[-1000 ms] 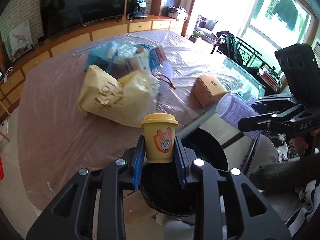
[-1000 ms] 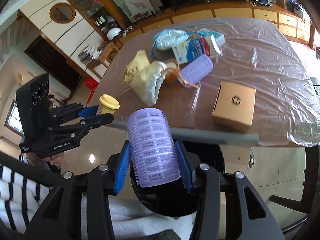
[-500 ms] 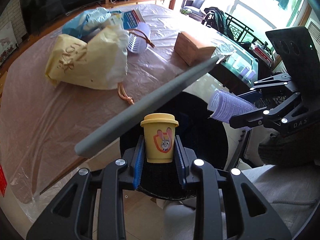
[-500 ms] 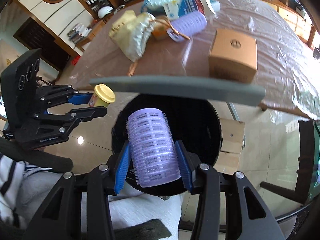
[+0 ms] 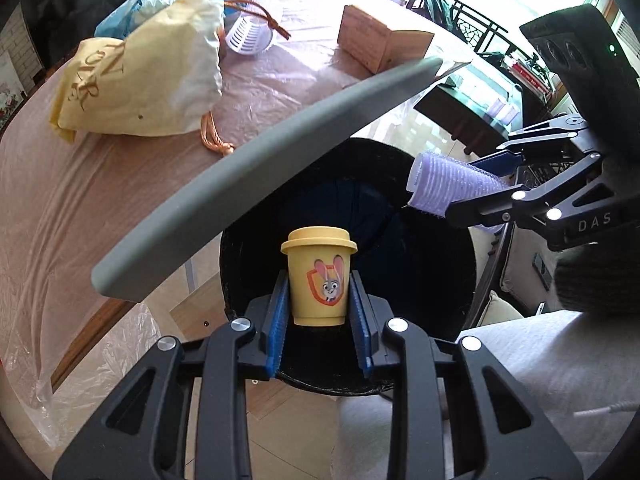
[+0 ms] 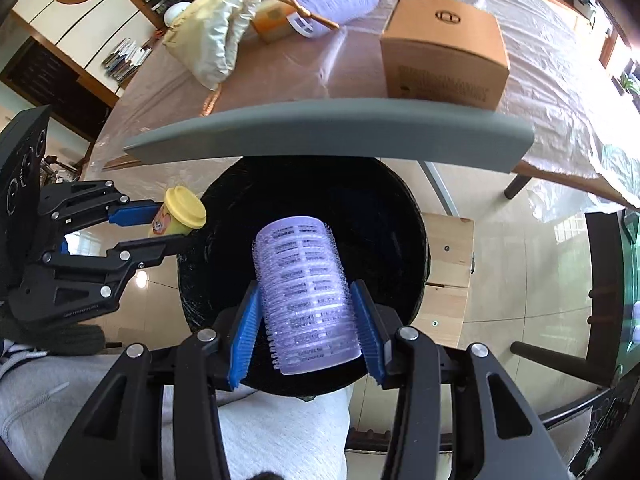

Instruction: Collect trash

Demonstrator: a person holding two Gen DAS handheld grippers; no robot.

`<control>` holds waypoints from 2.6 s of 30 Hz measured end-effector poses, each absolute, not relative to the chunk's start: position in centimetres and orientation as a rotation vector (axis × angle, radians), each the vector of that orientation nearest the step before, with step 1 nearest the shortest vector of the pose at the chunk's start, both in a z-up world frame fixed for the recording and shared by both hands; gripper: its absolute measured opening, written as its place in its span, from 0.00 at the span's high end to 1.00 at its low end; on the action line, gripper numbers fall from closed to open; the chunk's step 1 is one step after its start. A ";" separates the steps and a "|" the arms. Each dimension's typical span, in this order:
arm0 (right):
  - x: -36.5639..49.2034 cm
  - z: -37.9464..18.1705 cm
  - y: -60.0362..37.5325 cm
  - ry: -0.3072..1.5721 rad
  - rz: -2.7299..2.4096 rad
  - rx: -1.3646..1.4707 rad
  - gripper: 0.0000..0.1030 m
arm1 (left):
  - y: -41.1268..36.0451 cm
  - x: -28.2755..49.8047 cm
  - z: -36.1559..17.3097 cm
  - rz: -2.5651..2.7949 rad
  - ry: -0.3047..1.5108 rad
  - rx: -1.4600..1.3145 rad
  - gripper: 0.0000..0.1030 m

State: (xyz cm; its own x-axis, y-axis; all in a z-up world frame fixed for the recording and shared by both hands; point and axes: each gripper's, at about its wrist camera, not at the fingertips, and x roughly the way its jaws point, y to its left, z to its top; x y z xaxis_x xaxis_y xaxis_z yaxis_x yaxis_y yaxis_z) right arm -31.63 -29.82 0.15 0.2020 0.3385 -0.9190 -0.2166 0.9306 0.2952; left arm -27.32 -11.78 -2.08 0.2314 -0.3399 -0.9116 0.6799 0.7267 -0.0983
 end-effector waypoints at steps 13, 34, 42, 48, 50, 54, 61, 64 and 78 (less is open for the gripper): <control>-31.3 -2.2 -29.3 1.357 0.321 0.100 0.57 | -12.1 -26.9 -4.4 -0.664 1.172 0.396 0.70; -29.5 -4.0 -28.8 1.387 0.256 0.094 0.57 | -14.7 -26.2 -8.0 -0.631 1.211 0.462 0.70; -29.5 -4.4 -28.9 1.399 0.257 0.112 0.54 | -15.8 -26.2 -8.4 -0.634 1.199 0.470 0.70; -30.1 -3.0 -30.7 1.363 0.213 0.141 0.27 | -15.0 -26.3 -6.7 -0.612 1.150 0.411 0.23; -30.7 -1.9 -31.7 1.347 0.196 0.167 0.27 | -14.6 -26.5 -5.9 -0.599 1.141 0.402 0.23; -32.5 1.5 -33.2 1.250 0.158 0.168 0.19 | -13.4 -27.1 -3.1 -0.599 1.084 0.329 0.23; -32.8 7.4 -34.9 1.021 0.062 0.154 0.06 | -11.1 -24.9 4.0 -0.509 0.869 0.178 0.02; -30.9 8.7 -35.0 0.964 0.057 0.191 0.05 | -10.5 -21.9 4.9 -0.438 0.877 0.124 0.02; -24.3 6.6 -34.7 1.008 0.001 0.253 0.05 | -8.1 -12.9 3.3 -0.285 1.004 0.022 0.02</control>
